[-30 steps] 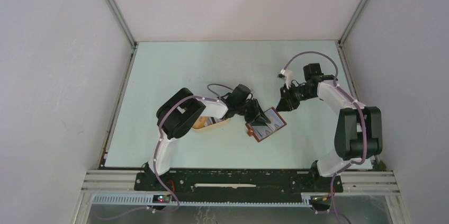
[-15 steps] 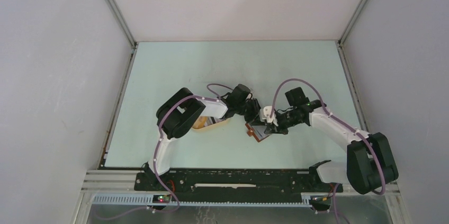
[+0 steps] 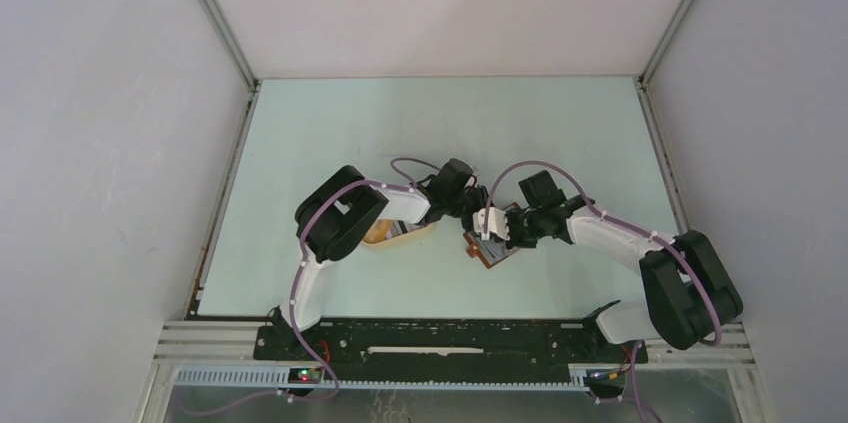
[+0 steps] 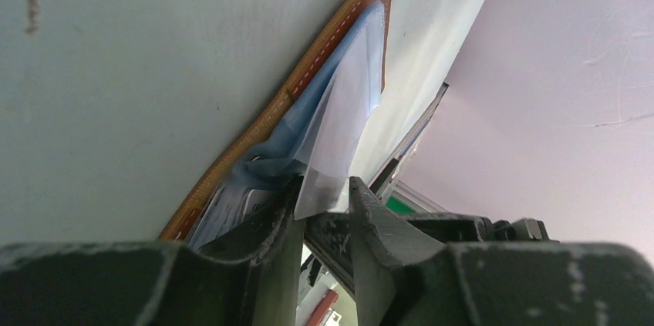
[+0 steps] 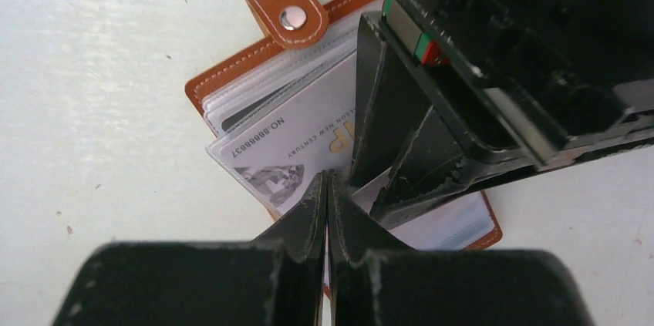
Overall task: Put the credit cards into the card holder
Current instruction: Insert the credit card into the card holder.
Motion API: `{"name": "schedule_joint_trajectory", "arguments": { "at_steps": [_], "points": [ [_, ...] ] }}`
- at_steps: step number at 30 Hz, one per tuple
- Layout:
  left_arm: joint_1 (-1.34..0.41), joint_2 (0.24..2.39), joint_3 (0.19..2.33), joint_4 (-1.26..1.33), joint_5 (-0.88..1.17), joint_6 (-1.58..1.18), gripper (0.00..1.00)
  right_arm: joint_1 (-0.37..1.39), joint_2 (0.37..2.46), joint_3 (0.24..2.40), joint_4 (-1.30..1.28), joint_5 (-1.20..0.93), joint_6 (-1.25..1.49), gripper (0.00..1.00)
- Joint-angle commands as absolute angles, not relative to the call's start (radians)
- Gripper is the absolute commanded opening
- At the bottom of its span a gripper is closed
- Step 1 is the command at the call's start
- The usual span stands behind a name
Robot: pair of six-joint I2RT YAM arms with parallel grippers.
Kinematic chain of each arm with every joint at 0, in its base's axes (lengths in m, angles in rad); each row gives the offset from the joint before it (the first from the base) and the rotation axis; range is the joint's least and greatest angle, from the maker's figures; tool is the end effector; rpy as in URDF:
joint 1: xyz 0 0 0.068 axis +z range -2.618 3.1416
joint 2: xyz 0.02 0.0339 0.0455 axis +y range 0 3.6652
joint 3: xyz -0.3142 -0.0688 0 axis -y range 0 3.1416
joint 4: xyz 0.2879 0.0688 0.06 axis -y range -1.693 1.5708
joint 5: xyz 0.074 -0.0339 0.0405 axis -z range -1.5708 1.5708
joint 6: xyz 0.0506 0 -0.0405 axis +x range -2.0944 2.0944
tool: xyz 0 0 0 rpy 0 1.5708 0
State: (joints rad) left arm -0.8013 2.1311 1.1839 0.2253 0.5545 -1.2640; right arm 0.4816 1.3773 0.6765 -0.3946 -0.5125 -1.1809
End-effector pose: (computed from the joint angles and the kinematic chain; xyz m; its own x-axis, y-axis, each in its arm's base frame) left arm 0.3229 -0.3717 0.1037 -0.9831 -0.1500 0.1050 -0.1709 0.5454 -0.8206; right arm 0.2299 0.1482 0.1770 0.2579 -0.7748 -0.5772 -0.9579 -0.1269 -0.2576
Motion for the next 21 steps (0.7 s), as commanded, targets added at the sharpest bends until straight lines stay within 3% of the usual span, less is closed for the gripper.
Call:
{"name": "schedule_joint_trajectory", "arguments": {
  "at_steps": [1, 15, 21],
  "points": [
    [-0.795, 2.132, 1.165, 0.184, 0.535, -1.225, 0.33, 0.491, 1.388, 0.661, -0.340, -0.420, -1.188, 0.06],
    [-0.793, 2.093, 1.125, 0.194, 0.529, -1.228, 0.36, 0.452, 1.386, 0.660, -0.320, -0.357, -1.142, 0.06],
    [-0.792, 2.053, 1.111, 0.183, 0.513, -1.216, 0.37, 0.384, 1.337, 0.679, -0.390, -0.493, -1.111, 0.07]
  ]
}}
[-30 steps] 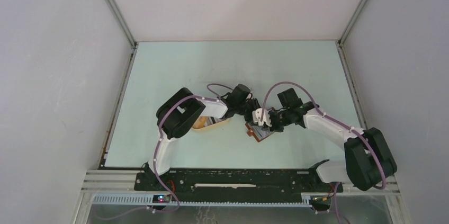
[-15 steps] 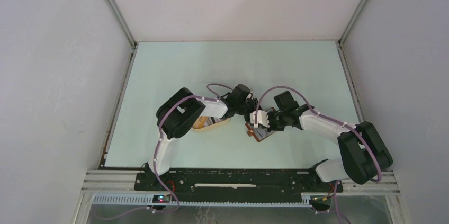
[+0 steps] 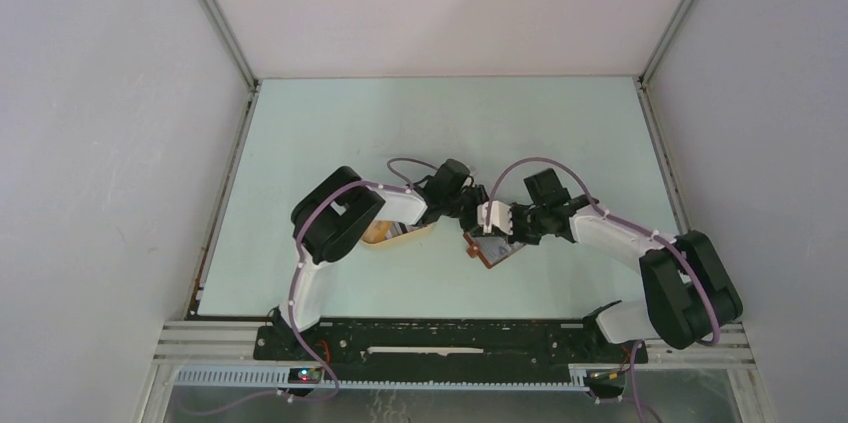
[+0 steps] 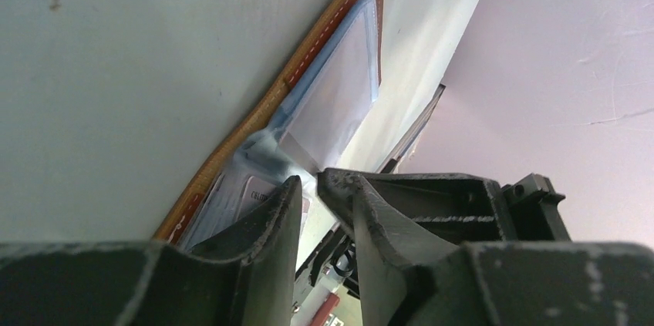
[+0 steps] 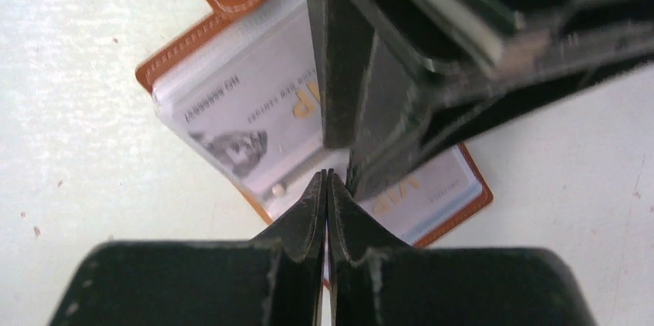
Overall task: Put the credit cards into the card holder
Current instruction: Insert the credit card into the card holder.
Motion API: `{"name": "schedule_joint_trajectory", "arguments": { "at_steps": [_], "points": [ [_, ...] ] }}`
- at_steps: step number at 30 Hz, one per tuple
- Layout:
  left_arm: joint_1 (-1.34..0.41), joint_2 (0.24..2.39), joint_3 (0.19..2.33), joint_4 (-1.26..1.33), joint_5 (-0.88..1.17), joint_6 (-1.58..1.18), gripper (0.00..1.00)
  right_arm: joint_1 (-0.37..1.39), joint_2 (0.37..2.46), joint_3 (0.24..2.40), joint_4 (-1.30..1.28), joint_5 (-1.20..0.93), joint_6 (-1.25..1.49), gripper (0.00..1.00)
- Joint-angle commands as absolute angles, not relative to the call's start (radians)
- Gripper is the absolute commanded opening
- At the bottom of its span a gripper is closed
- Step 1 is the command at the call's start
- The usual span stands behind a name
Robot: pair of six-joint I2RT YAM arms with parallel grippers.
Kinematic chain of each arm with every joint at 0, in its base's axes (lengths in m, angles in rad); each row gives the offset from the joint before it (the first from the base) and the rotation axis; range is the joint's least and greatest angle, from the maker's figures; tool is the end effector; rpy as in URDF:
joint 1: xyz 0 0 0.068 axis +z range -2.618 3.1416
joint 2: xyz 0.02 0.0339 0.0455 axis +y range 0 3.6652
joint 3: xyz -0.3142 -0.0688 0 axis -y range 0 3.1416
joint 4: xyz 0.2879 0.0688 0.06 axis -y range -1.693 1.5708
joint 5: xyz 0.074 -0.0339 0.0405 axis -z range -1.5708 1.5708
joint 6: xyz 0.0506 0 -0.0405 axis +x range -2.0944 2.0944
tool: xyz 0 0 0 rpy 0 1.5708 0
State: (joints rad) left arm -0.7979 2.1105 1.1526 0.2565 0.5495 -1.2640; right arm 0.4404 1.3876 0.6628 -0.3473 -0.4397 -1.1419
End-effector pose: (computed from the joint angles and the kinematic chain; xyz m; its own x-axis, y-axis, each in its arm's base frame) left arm 0.3202 -0.3661 0.1065 -0.9836 -0.1558 0.0906 -0.1610 0.5339 -0.8300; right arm 0.2399 0.1369 0.1713 0.1879 -0.8212 -0.5389 -0.9595 -0.0362 -0.2795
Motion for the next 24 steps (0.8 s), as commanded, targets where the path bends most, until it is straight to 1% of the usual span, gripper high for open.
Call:
{"name": "schedule_joint_trajectory", "arguments": {
  "at_steps": [1, 6, 12, 18, 19, 20, 22, 23, 24],
  "points": [
    [-0.793, 2.046, 1.109, 0.175, 0.509, -1.209, 0.37, 0.362, 1.330, 0.691, -0.419, -0.532, -1.096, 0.08],
    [-0.793, 1.996, 1.090, 0.169, 0.495, -1.189, 0.37, 0.276, 1.302, 0.739, -0.562, -0.697, -1.100, 0.09],
    [-0.794, 1.907, 1.091, 0.135, 0.471, -1.125, 0.39, 0.166, 1.265, 0.797, -0.644, -0.808, -1.016, 0.11],
    [-0.800, 1.778, 1.083, 0.122, 0.442, -0.993, 0.41, 0.143, 1.271, 0.953, -0.744, -0.777, -0.856, 0.15],
    [-0.801, 1.748, 1.077, 0.125, 0.431, -0.962, 0.42, 0.143, 1.283, 0.980, -0.752, -0.760, -0.824, 0.17],
    [-0.801, 1.713, 1.070, 0.124, 0.416, -0.921, 0.41, 0.140, 1.300, 1.012, -0.760, -0.742, -0.779, 0.23],
    [-0.802, 1.625, 1.058, 0.090, 0.357, -0.833, 0.42, 0.135, 1.370, 1.103, -0.834, -0.723, -0.711, 0.38],
    [-0.802, 1.582, 1.056, 0.057, 0.316, -0.779, 0.41, 0.129, 1.417, 1.165, -0.890, -0.731, -0.694, 0.43],
    [-0.801, 1.538, 1.054, 0.019, 0.266, -0.729, 0.41, 0.121, 1.479, 1.227, -0.964, -0.758, -0.682, 0.45]
  ]
}}
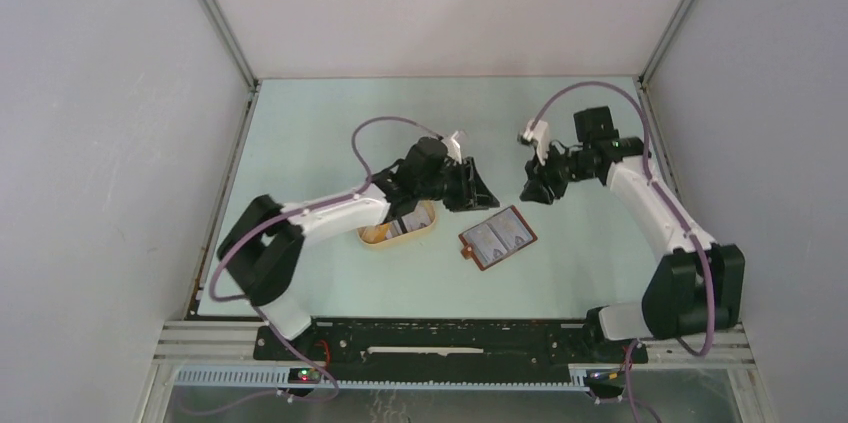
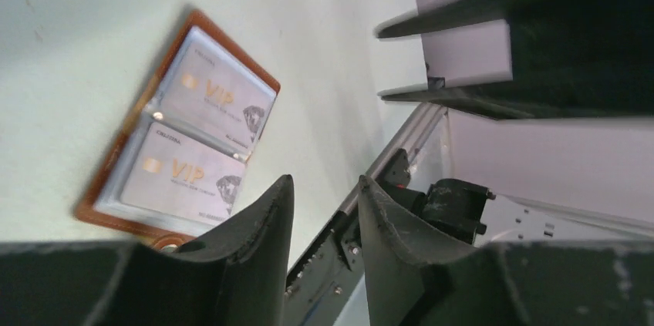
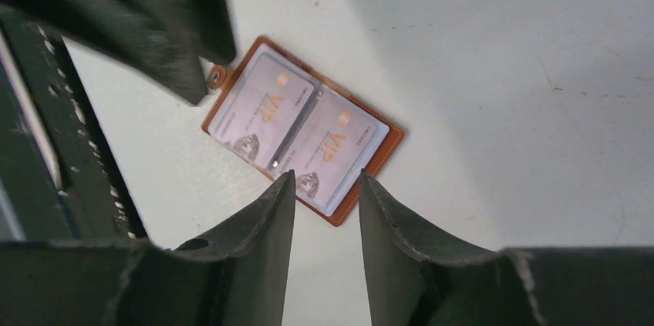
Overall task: Put the credit cards into the card holder
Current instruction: Insert the credit card into the card holder.
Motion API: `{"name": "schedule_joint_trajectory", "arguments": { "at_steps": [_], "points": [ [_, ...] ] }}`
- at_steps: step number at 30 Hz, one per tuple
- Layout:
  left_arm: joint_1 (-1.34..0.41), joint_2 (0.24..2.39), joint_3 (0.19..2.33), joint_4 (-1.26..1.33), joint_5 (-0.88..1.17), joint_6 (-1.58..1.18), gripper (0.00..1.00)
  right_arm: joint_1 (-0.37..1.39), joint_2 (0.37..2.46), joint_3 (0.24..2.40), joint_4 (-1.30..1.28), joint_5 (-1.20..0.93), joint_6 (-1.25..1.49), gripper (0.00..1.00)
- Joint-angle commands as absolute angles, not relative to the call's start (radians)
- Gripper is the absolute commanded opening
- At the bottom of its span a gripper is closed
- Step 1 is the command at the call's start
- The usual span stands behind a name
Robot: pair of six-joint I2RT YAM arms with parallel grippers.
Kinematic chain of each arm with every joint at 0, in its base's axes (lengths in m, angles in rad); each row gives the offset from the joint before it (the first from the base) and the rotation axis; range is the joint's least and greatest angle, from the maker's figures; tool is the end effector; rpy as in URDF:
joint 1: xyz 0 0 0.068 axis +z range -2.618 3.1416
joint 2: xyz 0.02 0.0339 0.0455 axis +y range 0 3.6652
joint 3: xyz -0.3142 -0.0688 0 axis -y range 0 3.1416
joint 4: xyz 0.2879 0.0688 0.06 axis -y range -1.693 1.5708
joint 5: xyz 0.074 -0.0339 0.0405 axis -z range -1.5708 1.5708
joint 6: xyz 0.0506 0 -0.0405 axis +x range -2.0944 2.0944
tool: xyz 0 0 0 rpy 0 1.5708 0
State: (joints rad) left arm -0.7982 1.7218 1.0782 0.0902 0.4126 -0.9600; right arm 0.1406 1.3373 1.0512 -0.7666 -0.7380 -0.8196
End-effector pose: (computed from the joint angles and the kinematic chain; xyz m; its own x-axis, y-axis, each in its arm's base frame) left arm 0.2898 -0.3264 0.2361 -0.9429 -0.1078 -0.3153 0.2123 0.5349 -0.8178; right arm 0.2879 0.0751 0.2987 -0.2702 -0.5843 -0.7652 -0.9246 0.3791 0.0370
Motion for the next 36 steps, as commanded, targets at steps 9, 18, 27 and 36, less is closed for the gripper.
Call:
{"name": "schedule_joint_trajectory", "arguments": {
  "at_steps": [9, 18, 27, 36],
  "points": [
    [-0.802, 1.104, 0.945, -0.159, -0.182, -0.419, 0.43, 0.105, 1.519, 1.349, -0.952, -0.701, -0.531, 0.48],
    [-0.752, 0.736, 0.720, -0.057, -0.455, -0.426, 1.00, 0.037, 1.644, 1.366, -1.095, -0.962, -0.601, 1.00],
    [-0.735, 0.706, 0.541, 0.055, -0.335, -0.663, 1.00, 0.091, 1.613, 1.159, -0.829, -0.749, -0.483, 0.97],
    [-0.735, 0.780, 0.493, 0.151, -0.273, -0.735, 0.99, 0.125, 1.761, 1.159, -0.820, -0.692, -0.461, 0.74]
  ]
}}
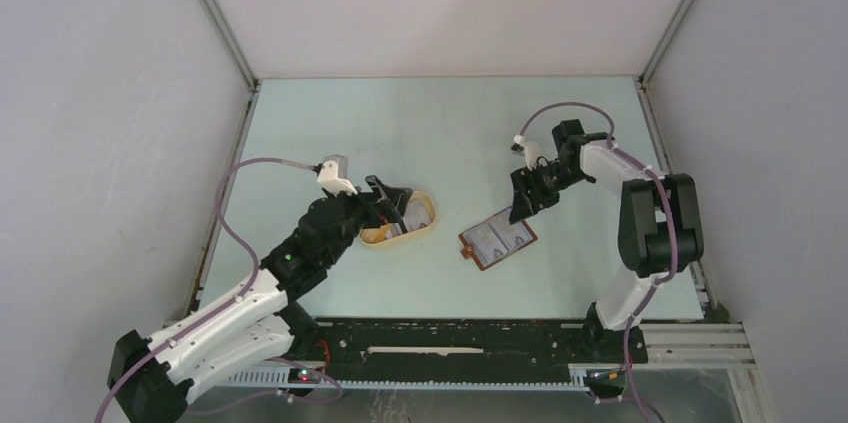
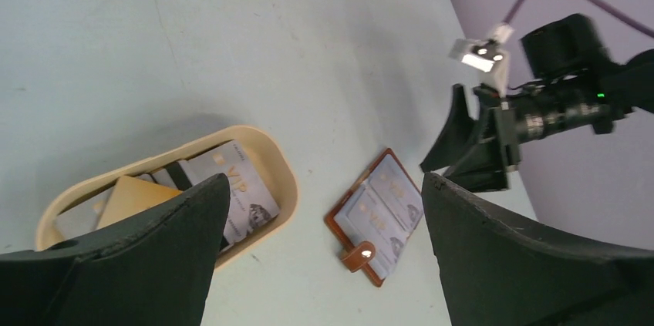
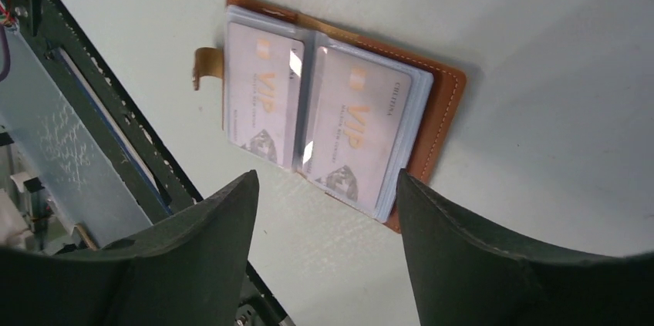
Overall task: Put the credit cards into the card holder
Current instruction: Insert the credit card into the card holder.
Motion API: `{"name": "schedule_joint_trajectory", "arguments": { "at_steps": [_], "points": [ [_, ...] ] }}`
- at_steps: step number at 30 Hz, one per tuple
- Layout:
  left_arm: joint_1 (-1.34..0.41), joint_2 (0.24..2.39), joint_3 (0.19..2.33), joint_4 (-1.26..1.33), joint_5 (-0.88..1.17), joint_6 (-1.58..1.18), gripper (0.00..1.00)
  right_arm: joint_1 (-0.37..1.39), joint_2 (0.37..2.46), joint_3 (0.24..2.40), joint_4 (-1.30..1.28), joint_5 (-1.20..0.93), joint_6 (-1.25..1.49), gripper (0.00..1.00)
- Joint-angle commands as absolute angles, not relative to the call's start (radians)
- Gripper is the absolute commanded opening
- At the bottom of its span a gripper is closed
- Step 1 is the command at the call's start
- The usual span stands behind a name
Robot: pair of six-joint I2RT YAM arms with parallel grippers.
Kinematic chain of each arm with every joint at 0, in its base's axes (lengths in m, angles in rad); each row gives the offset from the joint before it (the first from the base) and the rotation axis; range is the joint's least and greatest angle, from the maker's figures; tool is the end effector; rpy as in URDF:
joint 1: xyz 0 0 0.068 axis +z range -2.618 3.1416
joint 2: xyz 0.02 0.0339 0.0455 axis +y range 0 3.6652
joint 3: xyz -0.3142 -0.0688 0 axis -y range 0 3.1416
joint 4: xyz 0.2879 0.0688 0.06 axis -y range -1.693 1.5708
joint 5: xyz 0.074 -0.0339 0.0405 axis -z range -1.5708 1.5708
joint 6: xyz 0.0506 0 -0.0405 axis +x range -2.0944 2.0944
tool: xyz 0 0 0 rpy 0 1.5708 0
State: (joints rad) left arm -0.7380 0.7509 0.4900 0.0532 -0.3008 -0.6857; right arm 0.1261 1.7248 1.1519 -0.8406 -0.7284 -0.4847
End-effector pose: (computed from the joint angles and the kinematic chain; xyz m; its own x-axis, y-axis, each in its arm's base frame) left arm 0.1607 -0.1259 0.2864 -0.3892 -0.4636 -0.7960 0.2347 0.7857 -0.5723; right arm 0.3531 0.0787 0.2080 -0.7750 -0.4487 -0.4449 -0.6311 0.5856 0.5087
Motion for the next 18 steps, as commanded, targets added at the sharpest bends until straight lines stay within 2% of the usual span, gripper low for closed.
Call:
{"name": "schedule_joint_trajectory", "arguments": {
  "at_steps": [1, 18],
  "points": [
    [-0.735, 0.794, 0.496, 0.159, -0.268, -0.737, 0.98, 0.118, 1.768, 1.158, -0.817, -0.690, -0.454, 0.72],
    [-0.735, 0.916, 0.507, 0.214, -0.189, -0.767, 0.95, 0.138, 1.863, 1.177, -0.837, -0.687, -0.439, 0.59]
  ]
}}
